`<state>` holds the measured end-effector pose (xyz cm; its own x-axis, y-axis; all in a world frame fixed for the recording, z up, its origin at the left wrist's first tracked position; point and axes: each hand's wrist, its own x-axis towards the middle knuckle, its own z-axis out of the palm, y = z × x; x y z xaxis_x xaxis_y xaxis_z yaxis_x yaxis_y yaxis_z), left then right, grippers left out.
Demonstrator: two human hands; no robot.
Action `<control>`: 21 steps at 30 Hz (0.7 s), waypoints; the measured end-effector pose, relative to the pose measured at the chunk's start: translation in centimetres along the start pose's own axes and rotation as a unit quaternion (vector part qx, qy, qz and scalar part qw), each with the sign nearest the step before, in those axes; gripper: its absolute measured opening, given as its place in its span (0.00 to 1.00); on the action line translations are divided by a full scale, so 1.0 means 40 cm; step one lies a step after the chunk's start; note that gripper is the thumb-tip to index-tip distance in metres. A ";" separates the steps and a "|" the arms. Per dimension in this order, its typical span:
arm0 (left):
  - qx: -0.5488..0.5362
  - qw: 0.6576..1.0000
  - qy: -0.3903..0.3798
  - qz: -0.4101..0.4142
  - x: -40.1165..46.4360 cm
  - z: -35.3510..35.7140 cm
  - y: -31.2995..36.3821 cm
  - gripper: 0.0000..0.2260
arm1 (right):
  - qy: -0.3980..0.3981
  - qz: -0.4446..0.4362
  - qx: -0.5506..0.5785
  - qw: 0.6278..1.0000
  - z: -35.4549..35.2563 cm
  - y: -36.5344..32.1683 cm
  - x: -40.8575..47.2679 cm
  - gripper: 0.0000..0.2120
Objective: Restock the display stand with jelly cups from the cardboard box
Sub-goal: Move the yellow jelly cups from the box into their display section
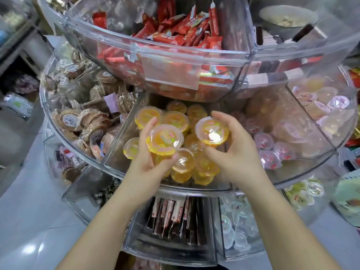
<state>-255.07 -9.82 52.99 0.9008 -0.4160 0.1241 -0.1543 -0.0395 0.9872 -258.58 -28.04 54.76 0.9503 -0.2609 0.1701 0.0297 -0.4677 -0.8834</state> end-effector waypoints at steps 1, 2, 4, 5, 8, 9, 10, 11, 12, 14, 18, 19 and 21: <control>0.027 1.000 0.007 0.013 0.001 -0.001 -0.002 0.26 | 0.008 0.004 -0.020 1.000 -0.003 0.003 0.008 0.30; 0.052 0.998 0.017 0.024 0.003 -0.003 -0.004 0.24 | 0.011 0.007 -0.039 0.999 -0.004 0.005 0.016 0.30; 0.089 0.995 0.038 0.031 0.006 -0.004 -0.007 0.22 | 0.004 0.007 -0.080 0.997 -0.001 0.003 0.033 0.31; 0.098 0.994 0.048 0.028 0.007 -0.003 -0.007 0.23 | -0.001 0.002 -0.099 0.995 0.002 0.001 0.042 0.32; 0.107 0.991 0.080 0.008 0.009 0.000 -0.008 0.23 | -0.027 -0.018 -0.154 0.987 0.018 -0.004 0.064 0.32; 0.105 0.990 0.092 0.005 0.009 -0.001 -0.009 0.22 | -0.038 -0.018 -0.171 0.984 0.022 -0.004 0.068 0.33; 0.103 0.989 0.104 0.005 0.008 -0.005 -0.011 0.23 | -0.051 -0.016 -0.183 0.982 0.023 -0.002 0.071 0.33; 0.103 0.988 0.115 0.006 0.007 -0.010 -0.013 0.23 | -0.064 -0.017 -0.190 0.980 0.020 0.002 0.073 0.33; 0.105 0.986 0.127 0.006 0.005 -0.017 -0.015 0.23 | -0.073 -0.020 -0.192 0.978 0.016 0.006 0.074 0.33; 0.098 0.984 0.148 -0.001 0.001 -0.036 -0.020 0.23 | -0.075 -0.023 -0.193 0.978 0.010 0.011 0.073 0.31; 0.079 0.979 0.186 0.005 -0.003 -0.076 -0.033 0.23 | -0.036 -0.008 -0.169 0.985 0.027 0.006 0.065 0.28; 0.092 0.977 0.190 0.011 -0.003 -0.088 -0.036 0.23 | -0.031 -0.006 -0.171 0.985 0.031 0.005 0.064 0.29; 0.127 0.973 0.191 0.012 -0.003 -0.108 -0.042 0.25 | -0.035 -0.005 -0.185 0.982 0.033 0.005 0.065 0.32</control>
<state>-253.16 -5.77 51.77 0.9734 -0.0538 0.2228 -0.2290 -0.2769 0.9332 -255.69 -27.70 54.45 0.9699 -0.2023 0.1359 -0.0636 -0.7484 -0.6602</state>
